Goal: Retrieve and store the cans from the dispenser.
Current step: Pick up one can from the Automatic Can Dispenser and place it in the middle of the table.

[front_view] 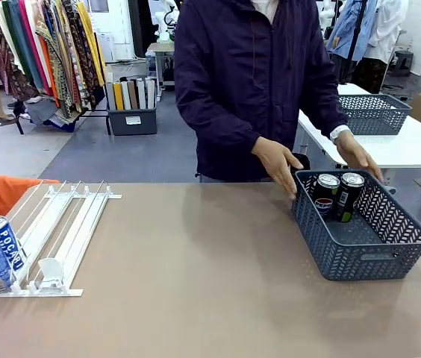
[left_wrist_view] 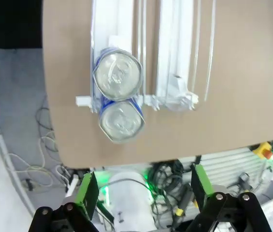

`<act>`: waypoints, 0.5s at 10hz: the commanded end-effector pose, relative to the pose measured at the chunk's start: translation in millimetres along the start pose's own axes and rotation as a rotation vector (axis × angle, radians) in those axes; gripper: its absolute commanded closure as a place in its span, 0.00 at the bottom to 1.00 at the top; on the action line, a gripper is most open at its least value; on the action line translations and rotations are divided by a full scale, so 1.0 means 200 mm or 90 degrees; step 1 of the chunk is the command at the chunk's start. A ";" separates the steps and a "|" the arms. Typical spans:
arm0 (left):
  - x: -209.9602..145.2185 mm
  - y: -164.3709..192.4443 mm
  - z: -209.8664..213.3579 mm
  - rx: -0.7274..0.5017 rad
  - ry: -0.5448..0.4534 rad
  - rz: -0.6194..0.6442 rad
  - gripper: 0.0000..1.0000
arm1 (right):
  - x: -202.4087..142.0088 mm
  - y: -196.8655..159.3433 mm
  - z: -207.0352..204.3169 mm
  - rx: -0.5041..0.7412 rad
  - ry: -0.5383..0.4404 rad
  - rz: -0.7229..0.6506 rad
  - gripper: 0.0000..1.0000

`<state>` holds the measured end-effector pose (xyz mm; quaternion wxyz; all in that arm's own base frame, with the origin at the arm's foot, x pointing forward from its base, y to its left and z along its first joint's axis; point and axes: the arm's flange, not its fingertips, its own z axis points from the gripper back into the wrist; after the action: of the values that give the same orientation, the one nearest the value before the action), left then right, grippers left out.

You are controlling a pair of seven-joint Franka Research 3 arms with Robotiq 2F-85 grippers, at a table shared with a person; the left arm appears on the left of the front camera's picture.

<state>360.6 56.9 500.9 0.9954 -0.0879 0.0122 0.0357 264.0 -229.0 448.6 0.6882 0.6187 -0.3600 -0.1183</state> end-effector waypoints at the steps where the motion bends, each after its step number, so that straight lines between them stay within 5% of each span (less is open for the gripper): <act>1: 0.02 0.03 -0.11 0.088 -0.055 0.033 0.00 | 0.02 0.03 -0.01 0.012 -0.014 -0.011 0.00; 5: 0.08 0.05 -0.26 0.102 -0.014 0.045 0.00 | 0.02 0.03 -0.01 0.012 -0.014 -0.011 0.00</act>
<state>372.4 61.9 452.6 0.9981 -0.0133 0.0000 0.0602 264.0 -229.0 448.6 0.6882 0.6187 -0.3600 -0.1183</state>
